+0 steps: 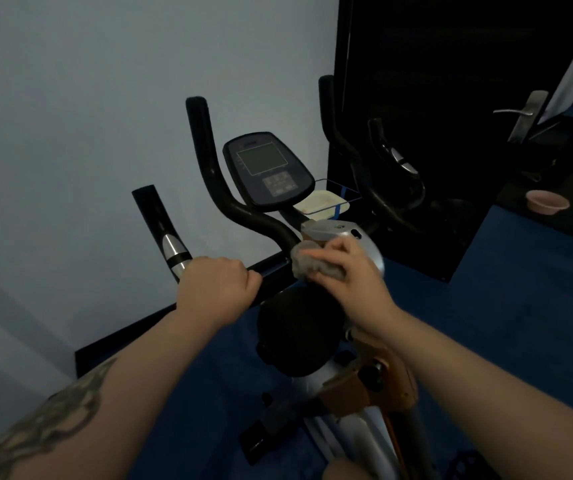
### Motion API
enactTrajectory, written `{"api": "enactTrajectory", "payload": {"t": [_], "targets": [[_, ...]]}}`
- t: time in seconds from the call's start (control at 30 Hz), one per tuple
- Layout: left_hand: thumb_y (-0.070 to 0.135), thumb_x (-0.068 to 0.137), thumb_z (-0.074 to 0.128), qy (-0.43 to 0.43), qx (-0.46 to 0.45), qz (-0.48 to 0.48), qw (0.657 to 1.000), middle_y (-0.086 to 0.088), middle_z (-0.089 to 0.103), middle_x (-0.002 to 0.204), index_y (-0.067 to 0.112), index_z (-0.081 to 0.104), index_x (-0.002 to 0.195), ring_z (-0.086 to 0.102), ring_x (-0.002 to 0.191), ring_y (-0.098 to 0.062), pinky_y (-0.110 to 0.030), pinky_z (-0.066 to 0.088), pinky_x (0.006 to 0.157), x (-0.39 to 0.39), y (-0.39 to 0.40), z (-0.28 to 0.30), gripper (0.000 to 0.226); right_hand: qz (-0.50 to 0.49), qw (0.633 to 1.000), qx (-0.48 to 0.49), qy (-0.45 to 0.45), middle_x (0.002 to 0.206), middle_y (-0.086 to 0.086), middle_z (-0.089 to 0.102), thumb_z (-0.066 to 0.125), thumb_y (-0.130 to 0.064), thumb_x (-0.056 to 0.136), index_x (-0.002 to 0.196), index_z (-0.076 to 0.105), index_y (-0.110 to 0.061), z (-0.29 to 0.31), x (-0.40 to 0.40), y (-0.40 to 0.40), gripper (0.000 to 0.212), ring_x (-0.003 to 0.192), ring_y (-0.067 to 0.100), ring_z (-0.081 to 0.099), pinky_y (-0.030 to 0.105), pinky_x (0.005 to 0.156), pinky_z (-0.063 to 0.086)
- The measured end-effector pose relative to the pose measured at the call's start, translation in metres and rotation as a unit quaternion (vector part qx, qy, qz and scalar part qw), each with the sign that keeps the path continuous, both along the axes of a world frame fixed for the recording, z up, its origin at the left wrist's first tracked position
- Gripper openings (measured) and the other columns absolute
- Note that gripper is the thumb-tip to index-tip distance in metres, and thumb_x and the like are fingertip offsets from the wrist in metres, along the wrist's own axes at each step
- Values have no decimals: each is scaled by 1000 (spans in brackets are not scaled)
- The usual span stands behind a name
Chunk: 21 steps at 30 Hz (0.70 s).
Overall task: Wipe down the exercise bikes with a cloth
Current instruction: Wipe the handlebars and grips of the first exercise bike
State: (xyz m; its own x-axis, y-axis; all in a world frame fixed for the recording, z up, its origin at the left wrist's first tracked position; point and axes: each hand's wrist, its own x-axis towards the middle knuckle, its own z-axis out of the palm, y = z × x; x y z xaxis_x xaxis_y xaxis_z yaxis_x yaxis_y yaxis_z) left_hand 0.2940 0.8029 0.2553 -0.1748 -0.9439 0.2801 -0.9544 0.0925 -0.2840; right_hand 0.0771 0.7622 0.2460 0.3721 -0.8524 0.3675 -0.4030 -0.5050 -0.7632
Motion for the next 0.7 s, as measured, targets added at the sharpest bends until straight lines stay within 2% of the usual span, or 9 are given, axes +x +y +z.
{"api": "enactTrajectory", "payload": {"t": [0.07,0.13,0.17,0.23,0.27,0.4,0.47,0.57,0.7], "targets": [[33,90,13,27,-40,25,999,0,42,52,14,42,53,36,48,-19,-29,14,49,-1,2,4,50,-10,998,-41,50,104,-13,44,70,-22,86,119,66,-32,17,20,-16,35,91,-1,47,15,78,43],[21,88,53,15,-49,13,999,-1,39,42,14,36,46,28,39,-19,-24,10,48,-1,3,8,45,-26,996,-62,58,107,-10,46,70,-25,87,120,66,-32,26,37,-24,35,92,4,50,18,77,42],[17,84,58,-9,-35,3,999,-2,38,41,15,37,46,24,37,-18,-23,6,48,0,4,10,43,-26,997,-56,48,108,-8,46,70,-23,87,120,67,-29,26,39,-25,34,95,6,51,19,80,44],[16,78,57,-30,-36,-7,999,-1,36,38,16,36,44,18,36,-16,-22,3,50,2,5,11,40,-3,998,-56,42,109,-7,44,71,-16,85,118,68,-25,17,31,-19,34,102,7,49,14,89,42],[18,75,56,-5,-49,-8,999,0,35,35,17,32,41,17,35,-16,-21,4,50,2,4,10,42,11,996,-70,51,108,-9,43,72,-12,84,117,68,-25,12,22,-15,36,102,5,47,7,90,38],[23,76,55,61,-57,8,996,1,34,32,22,19,40,16,33,-15,-24,21,47,-2,3,4,51,57,991,-97,75,102,-12,44,74,-10,81,115,70,-29,11,5,-19,39,95,-1,46,4,83,37],[24,78,54,73,-51,15,996,3,31,34,22,18,40,14,34,-14,-25,23,48,-2,2,4,53,50,981,-140,122,107,-8,45,73,-13,82,115,69,-29,23,28,-34,37,97,6,47,9,76,37],[22,76,64,79,-57,23,995,2,35,32,22,25,38,18,32,-15,-25,31,44,-2,4,7,55,47,970,-184,152,108,1,51,71,-16,83,115,70,-27,45,66,-47,33,100,16,51,29,75,45],[20,71,66,61,-67,13,996,3,37,30,20,34,32,17,33,-14,-22,32,43,-2,7,11,51,95,962,-223,126,110,2,53,74,-11,79,113,70,-23,32,50,-54,37,101,19,54,34,76,49]]}}
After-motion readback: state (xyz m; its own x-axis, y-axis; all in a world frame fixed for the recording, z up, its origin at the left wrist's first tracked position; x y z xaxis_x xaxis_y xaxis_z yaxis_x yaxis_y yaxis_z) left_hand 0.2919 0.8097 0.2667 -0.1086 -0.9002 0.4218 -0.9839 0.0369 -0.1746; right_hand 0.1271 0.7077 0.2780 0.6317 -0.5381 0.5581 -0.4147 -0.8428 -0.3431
